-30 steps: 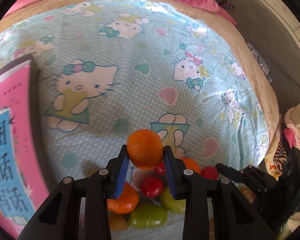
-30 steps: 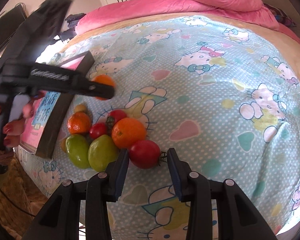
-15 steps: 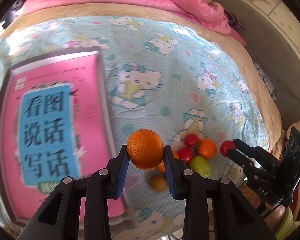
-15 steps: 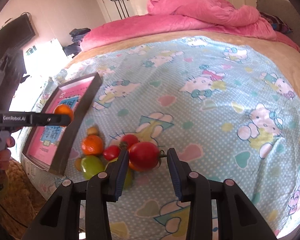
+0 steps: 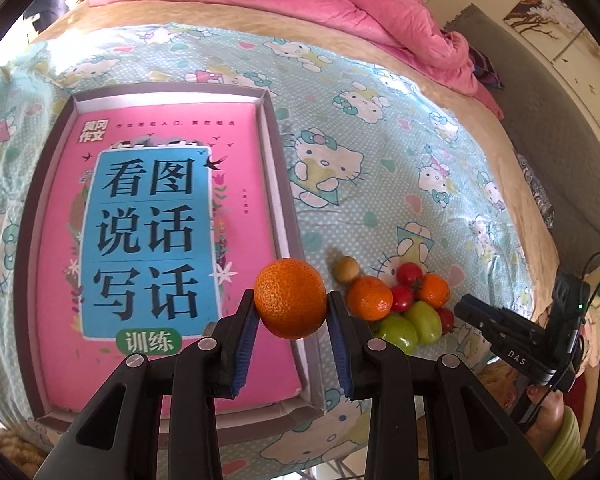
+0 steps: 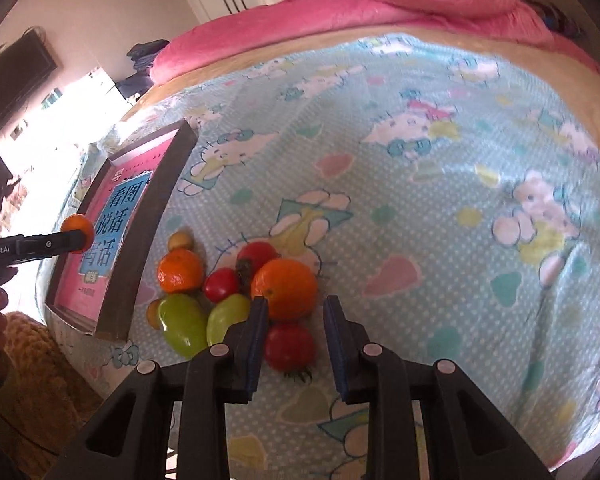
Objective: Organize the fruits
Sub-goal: 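Carry the mandarin onto the pink book with the left tool while the right tool carries the tomato there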
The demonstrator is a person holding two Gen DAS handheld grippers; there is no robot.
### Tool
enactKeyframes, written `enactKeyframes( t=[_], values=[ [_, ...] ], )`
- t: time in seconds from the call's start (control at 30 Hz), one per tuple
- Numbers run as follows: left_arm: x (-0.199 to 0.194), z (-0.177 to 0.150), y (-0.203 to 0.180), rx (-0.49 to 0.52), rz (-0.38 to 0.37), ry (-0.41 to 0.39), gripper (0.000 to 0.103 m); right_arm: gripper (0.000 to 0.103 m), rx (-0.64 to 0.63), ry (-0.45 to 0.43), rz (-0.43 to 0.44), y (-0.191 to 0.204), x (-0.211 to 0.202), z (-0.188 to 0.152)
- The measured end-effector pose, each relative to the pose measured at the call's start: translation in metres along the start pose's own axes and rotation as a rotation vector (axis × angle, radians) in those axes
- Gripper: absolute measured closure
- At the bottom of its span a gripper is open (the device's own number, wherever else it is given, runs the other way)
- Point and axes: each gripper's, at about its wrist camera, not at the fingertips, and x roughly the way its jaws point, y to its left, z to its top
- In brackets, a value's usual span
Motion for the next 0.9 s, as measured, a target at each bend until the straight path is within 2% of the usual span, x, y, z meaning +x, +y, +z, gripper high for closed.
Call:
enactKeyframes(
  t=[0.1,0.4,0.7,0.77,0.9],
  values=[
    [-0.004,-0.001,0.009,-0.013,0.008,-0.008,0.068,0.074,0.001,0.017,0.018,-0.003,-0.003,-0.007],
    [-0.018,-0.011,0.052,-0.089,0.049,-0.019,0.068,0.073,-0.109,0.09,-0.04,0.02,0.013,-0.013],
    [-0.024,-0.027,0.078,-0.124,0.073,-0.002,0.068,0.07,-0.076,0.144,-0.03,0.015,0.032,-0.01],
    [-0.023,-0.028,0.08,-0.134,0.069,0.0,0.068,0.071,-0.087,0.136,-0.034,0.017,0.031,-0.01],
    [-0.023,-0.027,0.083,-0.131,0.075,-0.007,0.068,0.072,-0.086,0.065,-0.034,0.02,0.013,-0.009]
  ],
)
